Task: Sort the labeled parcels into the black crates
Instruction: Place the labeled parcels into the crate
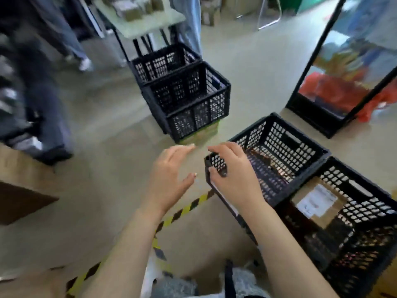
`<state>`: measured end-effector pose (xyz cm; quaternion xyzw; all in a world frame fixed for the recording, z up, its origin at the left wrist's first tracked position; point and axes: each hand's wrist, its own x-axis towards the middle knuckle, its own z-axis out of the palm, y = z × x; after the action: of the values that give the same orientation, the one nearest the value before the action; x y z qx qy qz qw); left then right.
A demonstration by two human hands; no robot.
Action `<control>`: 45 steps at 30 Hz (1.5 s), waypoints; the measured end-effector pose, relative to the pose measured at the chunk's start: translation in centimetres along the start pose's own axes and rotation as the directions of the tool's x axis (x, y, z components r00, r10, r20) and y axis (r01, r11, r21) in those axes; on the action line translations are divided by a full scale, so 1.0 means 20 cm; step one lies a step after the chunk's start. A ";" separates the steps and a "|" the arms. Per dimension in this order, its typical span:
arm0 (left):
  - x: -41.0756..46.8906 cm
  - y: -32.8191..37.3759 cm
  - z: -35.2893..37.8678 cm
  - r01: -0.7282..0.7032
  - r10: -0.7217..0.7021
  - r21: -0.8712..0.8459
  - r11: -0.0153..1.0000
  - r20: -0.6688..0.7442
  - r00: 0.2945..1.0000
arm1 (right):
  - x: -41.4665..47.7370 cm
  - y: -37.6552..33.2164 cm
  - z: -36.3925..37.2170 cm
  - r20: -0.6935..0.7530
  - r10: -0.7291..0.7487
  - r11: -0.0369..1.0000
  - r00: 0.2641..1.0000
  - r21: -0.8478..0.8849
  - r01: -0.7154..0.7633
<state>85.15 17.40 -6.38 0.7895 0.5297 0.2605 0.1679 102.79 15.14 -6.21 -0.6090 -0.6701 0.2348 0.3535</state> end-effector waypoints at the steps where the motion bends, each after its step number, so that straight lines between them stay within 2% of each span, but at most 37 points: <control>1: -0.06 -0.09 -0.13 0.050 -0.050 0.014 0.999 -0.042 0.998 | 0.03 -0.13 0.11 0.020 -0.037 0.999 0.999 0.020 0.037; 6: -0.44 -0.60 -0.78 0.226 -0.187 0.124 0.966 -0.269 0.945 | 0.11 -0.81 0.69 0.161 -0.238 0.969 0.958 0.112 0.222; 11: -0.88 -0.96 -1.30 0.459 -0.339 0.156 0.875 -0.480 0.809 | 0.13 -1.40 1.21 0.305 -0.460 0.888 0.834 0.185 0.422; 17: -1.34 -1.24 -1.61 0.686 -0.516 0.027 0.727 -0.637 0.573 | 0.09 -1.90 1.75 0.482 -0.628 0.774 0.611 0.308 0.553; 20: -1.50 -1.37 -1.71 0.765 -0.568 -0.018 0.644 -0.681 0.462 | 0.08 -2.09 2.02 0.524 -0.689 0.717 0.500 0.392 0.577; 23: -1.62 -1.53 -1.80 0.825 -0.611 -0.105 0.555 -0.725 0.319 | 0.09 -2.27 2.28 0.548 -0.739 0.660 0.393 0.468 0.588; 27: -1.66 -1.78 -1.93 0.859 -0.647 -0.199 0.472 -0.740 0.183 | 0.17 -2.51 2.63 0.560 -0.794 0.576 0.237 0.569 0.586; 33: -1.65 -2.13 -2.15 0.894 -0.591 -0.298 0.333 -0.805 -0.048 | 0.35 -2.84 3.05 0.544 -0.837 0.469 0.066 0.648 0.600; 40: -1.72 -2.37 -2.31 0.897 -0.595 -0.369 0.241 -0.787 -0.164 | 0.41 -3.08 3.42 0.574 -0.819 0.467 -0.018 0.684 0.560; 45: -1.81 -2.61 -2.47 0.893 -0.621 -0.381 0.241 -0.767 -0.160 | 0.41 -3.25 3.66 0.586 -0.810 0.492 0.010 0.671 0.555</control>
<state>6.07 3.44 -3.16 0.0833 0.9241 0.3591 -0.1011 4.78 22.05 -2.99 0.0648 -0.9154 0.3848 0.0990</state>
